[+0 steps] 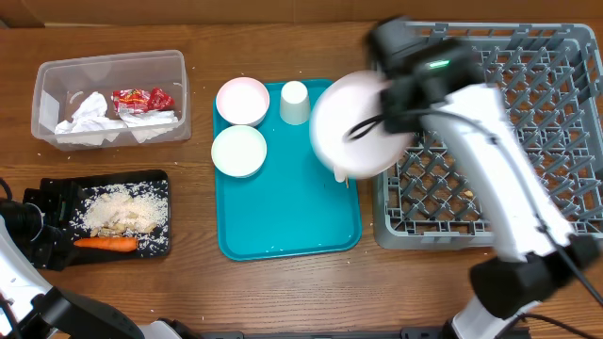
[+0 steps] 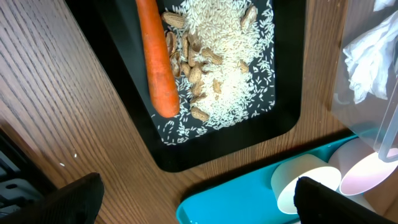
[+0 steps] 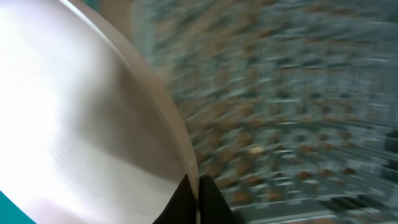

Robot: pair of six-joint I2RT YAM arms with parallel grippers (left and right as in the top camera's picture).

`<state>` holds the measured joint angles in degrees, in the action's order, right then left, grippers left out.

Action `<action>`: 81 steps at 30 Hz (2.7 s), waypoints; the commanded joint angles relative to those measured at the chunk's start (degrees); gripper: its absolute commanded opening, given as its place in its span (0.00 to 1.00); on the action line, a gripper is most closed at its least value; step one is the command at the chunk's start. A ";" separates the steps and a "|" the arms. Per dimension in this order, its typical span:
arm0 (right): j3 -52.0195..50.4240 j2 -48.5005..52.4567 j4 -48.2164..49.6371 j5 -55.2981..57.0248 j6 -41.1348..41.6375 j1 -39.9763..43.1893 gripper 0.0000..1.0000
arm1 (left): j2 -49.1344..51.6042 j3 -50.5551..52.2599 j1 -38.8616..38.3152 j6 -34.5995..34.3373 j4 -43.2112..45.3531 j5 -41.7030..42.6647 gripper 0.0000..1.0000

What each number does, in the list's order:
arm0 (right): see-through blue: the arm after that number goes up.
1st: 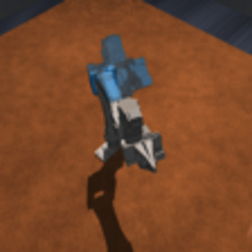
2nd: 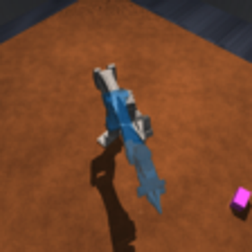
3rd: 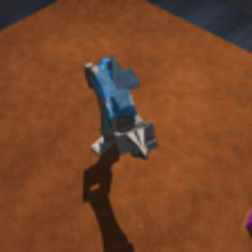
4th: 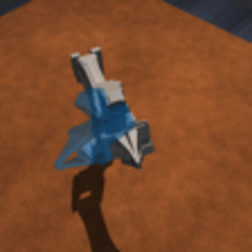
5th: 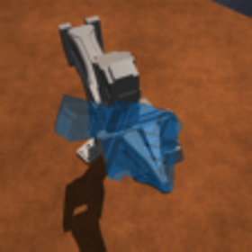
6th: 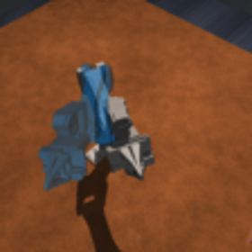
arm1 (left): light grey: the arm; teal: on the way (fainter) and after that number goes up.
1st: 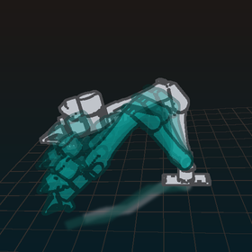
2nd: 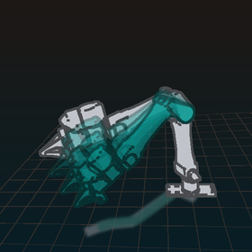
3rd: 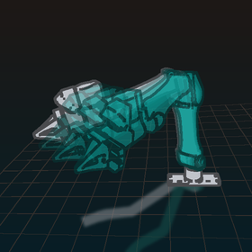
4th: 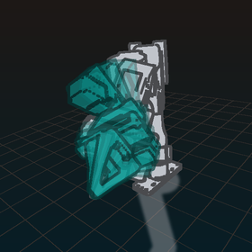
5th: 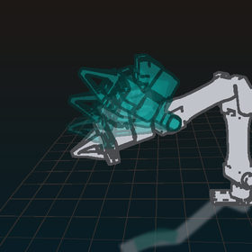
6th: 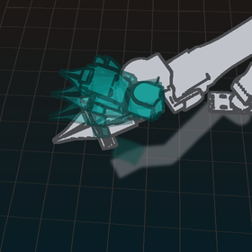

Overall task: Sort waste into correct bins and load items into the dishwasher rack
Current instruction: 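Lift the plate and stand it upright in the rack's far right corner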

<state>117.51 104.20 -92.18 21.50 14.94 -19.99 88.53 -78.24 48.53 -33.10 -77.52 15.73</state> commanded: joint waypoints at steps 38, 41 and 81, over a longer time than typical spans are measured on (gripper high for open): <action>-23.56 0.63 61.72 17.29 -31.91 33.90 0.04 | 0.28 0.13 0.20 -0.74 0.02 0.24 1.00; -23.56 2.58 61.61 17.40 -31.91 33.90 0.04 | 0.28 0.13 0.20 -0.74 0.02 0.24 1.00; -16.55 -0.76 35.78 8.09 -10.19 30.25 1.00 | 0.28 0.13 0.20 -0.72 0.02 0.24 1.00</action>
<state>95.88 108.33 -55.05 35.48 2.48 10.13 88.55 -78.24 48.53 -33.12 -77.54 15.73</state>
